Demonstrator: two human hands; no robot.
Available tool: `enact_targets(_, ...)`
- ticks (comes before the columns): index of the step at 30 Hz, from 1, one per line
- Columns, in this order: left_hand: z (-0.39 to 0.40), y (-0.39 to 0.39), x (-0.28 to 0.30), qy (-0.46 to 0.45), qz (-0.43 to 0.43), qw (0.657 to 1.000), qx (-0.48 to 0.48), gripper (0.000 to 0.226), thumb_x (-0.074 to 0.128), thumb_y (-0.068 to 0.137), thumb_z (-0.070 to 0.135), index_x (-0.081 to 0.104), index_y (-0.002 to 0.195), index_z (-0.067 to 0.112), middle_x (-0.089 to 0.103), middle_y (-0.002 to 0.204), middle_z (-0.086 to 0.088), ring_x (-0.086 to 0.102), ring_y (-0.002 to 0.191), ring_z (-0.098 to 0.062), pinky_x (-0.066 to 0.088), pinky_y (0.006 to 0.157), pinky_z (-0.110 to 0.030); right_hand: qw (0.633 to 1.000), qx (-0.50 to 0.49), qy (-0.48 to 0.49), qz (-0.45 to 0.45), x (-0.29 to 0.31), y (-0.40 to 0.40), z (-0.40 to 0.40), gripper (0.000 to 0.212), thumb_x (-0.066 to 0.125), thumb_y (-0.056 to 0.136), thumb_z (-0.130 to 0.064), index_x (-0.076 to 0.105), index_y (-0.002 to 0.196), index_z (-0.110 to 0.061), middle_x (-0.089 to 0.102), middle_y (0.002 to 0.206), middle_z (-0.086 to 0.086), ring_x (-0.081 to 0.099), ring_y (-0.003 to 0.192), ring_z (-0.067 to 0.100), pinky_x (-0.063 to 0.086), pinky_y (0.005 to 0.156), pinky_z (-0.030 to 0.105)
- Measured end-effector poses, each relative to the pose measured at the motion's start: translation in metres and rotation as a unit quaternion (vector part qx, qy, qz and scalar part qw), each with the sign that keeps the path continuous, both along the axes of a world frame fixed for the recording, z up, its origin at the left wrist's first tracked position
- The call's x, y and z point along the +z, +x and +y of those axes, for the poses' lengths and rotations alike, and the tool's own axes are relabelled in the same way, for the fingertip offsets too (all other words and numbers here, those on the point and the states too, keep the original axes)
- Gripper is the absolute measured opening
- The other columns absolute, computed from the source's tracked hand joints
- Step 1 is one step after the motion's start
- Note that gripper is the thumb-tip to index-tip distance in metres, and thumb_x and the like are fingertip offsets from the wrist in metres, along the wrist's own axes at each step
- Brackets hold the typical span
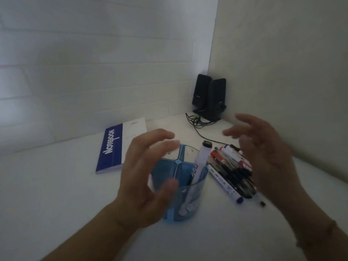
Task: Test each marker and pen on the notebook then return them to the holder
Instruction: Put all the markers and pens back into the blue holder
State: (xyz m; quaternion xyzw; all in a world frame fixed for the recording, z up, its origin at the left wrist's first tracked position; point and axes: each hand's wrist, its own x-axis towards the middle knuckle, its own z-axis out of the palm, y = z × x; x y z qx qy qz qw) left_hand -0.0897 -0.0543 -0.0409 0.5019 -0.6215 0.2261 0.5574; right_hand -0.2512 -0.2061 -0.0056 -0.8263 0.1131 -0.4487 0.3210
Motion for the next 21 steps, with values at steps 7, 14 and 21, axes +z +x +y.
enact_targets(7,0.003,-0.007,0.010,0.090,-0.250,0.958,0.111,0.045,0.043,0.090,0.056,0.047,0.128,0.032,0.038,0.141,-0.005,0.040,0.129,-0.024,0.028,0.107,-0.053,0.935,-0.209,0.006,0.288,-0.022,-0.021,-0.071,0.013,0.069,0.082,-0.024,0.064,0.078,-0.036,0.065,0.084,-0.017,0.052,0.071,-0.007,0.035,0.059,0.014)
enact_targets(14,0.000,-0.013,0.015,0.186,-0.286,0.919,0.197,0.052,0.038,0.087,0.067,0.052,0.123,0.032,0.032,0.149,-0.004,0.033,0.134,-0.031,0.019,0.109,-0.061,0.909,-0.289,-0.013,0.300,-0.031,-0.026,-0.085,0.013,0.063,0.084,-0.019,0.064,0.084,-0.031,0.064,0.088,-0.005,0.059,0.086,0.018,0.047,0.083,0.030)
enact_targets(21,0.005,-0.007,0.009,0.123,-0.064,0.982,0.125,0.027,0.046,0.089,0.049,0.051,0.102,0.025,0.040,0.134,-0.004,0.046,0.116,-0.025,0.045,0.085,-0.054,0.862,-0.327,-0.001,0.388,-0.040,-0.029,-0.100,0.006,0.063,0.084,-0.031,0.058,0.083,-0.033,0.063,0.092,0.000,0.058,0.083,0.021,0.051,0.076,0.034)
